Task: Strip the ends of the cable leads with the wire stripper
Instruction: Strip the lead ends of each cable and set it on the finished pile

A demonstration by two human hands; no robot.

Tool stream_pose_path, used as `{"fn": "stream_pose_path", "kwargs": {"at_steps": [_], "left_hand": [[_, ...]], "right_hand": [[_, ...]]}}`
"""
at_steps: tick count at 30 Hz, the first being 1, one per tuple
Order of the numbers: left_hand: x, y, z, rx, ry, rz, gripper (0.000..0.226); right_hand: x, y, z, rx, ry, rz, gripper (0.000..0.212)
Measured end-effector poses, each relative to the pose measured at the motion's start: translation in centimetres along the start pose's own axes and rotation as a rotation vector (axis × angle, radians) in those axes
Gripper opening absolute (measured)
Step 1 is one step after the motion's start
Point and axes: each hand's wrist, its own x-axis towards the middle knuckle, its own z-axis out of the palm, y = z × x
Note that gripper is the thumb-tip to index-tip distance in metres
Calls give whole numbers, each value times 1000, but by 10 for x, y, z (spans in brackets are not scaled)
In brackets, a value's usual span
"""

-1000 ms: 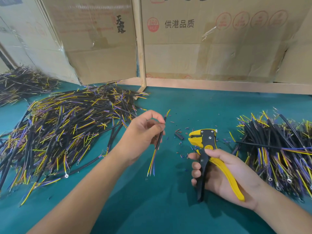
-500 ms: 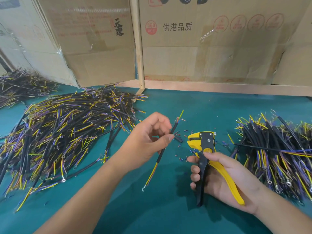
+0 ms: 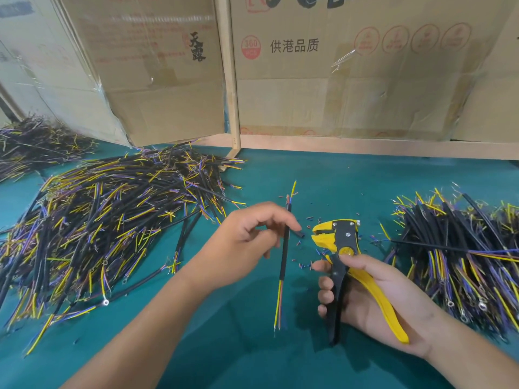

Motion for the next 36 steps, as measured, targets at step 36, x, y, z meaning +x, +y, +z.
{"fn": "stream_pose_path", "kwargs": {"at_steps": [36], "left_hand": [[-9,6,49,299,-71,144,31]], "right_hand": [[-20,8,5,-458,132,-598,15]]}}
